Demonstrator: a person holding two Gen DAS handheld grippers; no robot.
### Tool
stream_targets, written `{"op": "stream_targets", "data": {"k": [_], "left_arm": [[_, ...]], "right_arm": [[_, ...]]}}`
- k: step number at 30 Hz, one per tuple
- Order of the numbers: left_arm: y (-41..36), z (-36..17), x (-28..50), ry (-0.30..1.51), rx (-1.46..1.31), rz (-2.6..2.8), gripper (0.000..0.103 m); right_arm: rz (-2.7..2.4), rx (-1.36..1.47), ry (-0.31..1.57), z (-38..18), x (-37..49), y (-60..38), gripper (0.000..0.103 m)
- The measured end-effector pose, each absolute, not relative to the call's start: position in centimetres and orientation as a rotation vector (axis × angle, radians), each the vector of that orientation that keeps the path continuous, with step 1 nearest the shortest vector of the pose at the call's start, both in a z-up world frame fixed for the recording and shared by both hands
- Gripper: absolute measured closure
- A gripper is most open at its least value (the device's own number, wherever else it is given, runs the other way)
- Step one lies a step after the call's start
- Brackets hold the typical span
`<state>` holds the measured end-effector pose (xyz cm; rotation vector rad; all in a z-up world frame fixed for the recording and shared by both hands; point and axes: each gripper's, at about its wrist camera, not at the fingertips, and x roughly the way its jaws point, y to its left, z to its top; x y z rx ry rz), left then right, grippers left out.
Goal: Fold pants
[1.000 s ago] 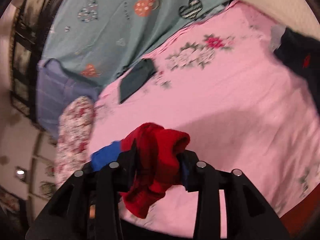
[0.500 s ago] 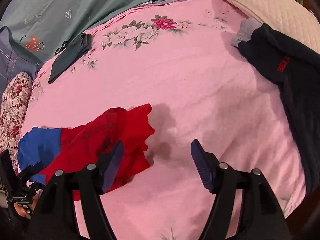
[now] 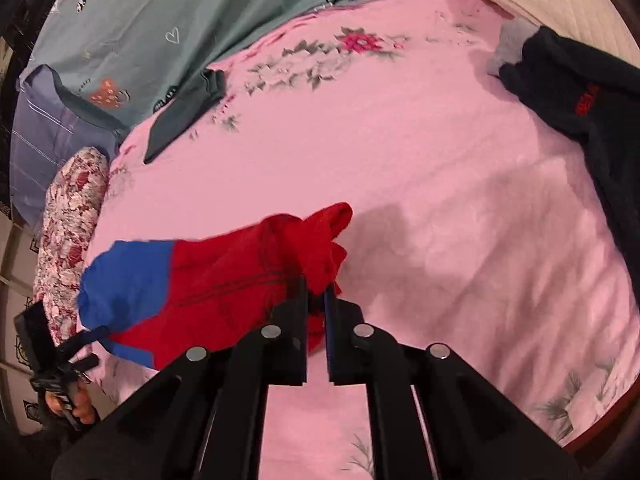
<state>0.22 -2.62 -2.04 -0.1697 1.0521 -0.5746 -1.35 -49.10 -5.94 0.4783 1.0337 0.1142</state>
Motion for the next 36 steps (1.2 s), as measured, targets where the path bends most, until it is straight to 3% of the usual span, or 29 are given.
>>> {"op": "stream_targets", "data": {"k": [3,6,9,14,15,16,21,25,28,29,30,31,36], "left_arm": [[5.4,-1.2,-0.5,0.986,-0.248,-0.374,0.004],[13.5,-1.6,-1.0,0.949,-0.333,-0.144,0.004],[17.5,-2.5,-0.7,0.944,-0.402,-0.044,0.004],[16.9,-4.6,2.1,0.941,-0.453,-0.037,0.006],[16.7,-5.4,3.0,0.945,-0.464,-0.005,0.035],[17.0,-6.0,3.7,0.961,-0.484,0.004,0.087],[19.7,-5.7,4.4,0.914,-0.547,0.043,0.094],[21.8,-5.4,4.4,0.911,-0.505,0.131,0.092],[20.7,-6.5,3.9,0.951,-0.403,0.157,0.079],[20.2,-6.3,3.5,0.948,-0.394,0.143,0.069],[20.0,-6.0,3.1,0.951,-0.412,0.116,0.04],[19.8,-5.2,2.4,0.941,-0.433,0.115,0.02],[15.3,1.2,-0.9,0.773,-0.311,0.011,0.02]], "right_arm": [[0.1,0.446,1.019,-6.7,-1.2,-48.7,0.085],[0.008,0.371,0.976,-5.8,-1.6,-48.5,0.062],[-0.046,0.372,0.89,-4.2,-2.7,-48.7,0.062],[0.042,0.369,0.768,-1.2,-4.8,-45.1,0.061],[0.071,0.358,0.756,-0.8,-5.0,-44.0,0.061],[0.096,0.332,0.742,-0.4,-5.4,-42.7,0.061],[0.161,0.244,0.759,-0.6,-5.6,-38.5,0.061],[0.108,0.274,0.833,-3.4,-4.3,-39.6,0.061],[0.076,0.334,0.872,-5.5,-4.2,-41.1,0.061],[0.081,0.347,0.863,-5.5,-4.4,-41.3,0.061],[0.075,0.346,0.847,-5.2,-4.6,-41.6,0.061],[0.066,0.34,0.831,-4.8,-4.8,-41.7,0.061],[-0.018,0.369,0.809,-4.2,-4.9,-43.8,0.056]]}}
